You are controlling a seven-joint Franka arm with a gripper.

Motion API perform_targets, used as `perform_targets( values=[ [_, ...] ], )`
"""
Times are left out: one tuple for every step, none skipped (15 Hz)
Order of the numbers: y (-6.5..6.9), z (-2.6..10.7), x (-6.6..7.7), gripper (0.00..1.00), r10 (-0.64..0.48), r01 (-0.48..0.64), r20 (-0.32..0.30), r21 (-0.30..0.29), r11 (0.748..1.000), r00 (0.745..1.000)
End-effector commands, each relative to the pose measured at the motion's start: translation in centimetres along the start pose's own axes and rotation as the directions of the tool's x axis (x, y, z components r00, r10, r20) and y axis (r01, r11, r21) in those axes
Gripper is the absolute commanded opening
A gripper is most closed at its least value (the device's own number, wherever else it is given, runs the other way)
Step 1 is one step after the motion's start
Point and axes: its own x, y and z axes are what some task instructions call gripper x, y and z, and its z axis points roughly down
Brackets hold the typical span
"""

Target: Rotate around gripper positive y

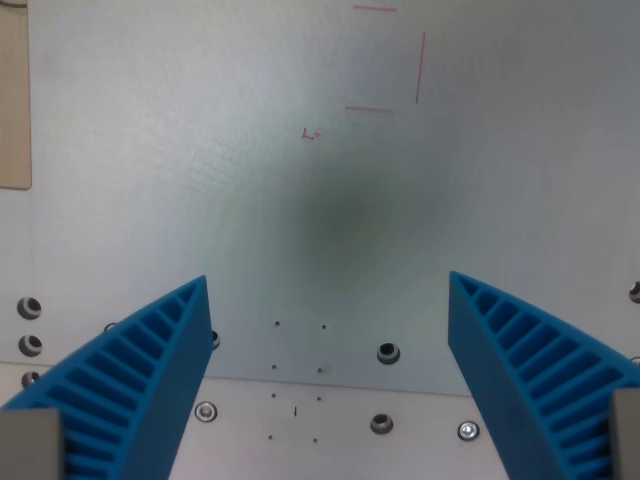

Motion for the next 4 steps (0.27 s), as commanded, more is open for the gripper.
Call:
perform_targets(
  values=[
    [-0.14, -0.11, -1.65, 1.0, 0.002, 0.002, -0.29, 0.015, 1.0, 0.957],
    [-0.14, -0.11, -1.65, 1.0, 0.003, 0.002, -0.302, 0.015, 1.0, 0.953],
    [-0.14, -0.11, -1.65, 1.0, 0.003, 0.002, -0.313, 0.015, 1.0, 0.95],
    [-0.14, -0.11, -1.65, 1.0, 0.003, 0.002, -0.324, 0.015, 1.0, 0.946]
  ],
)
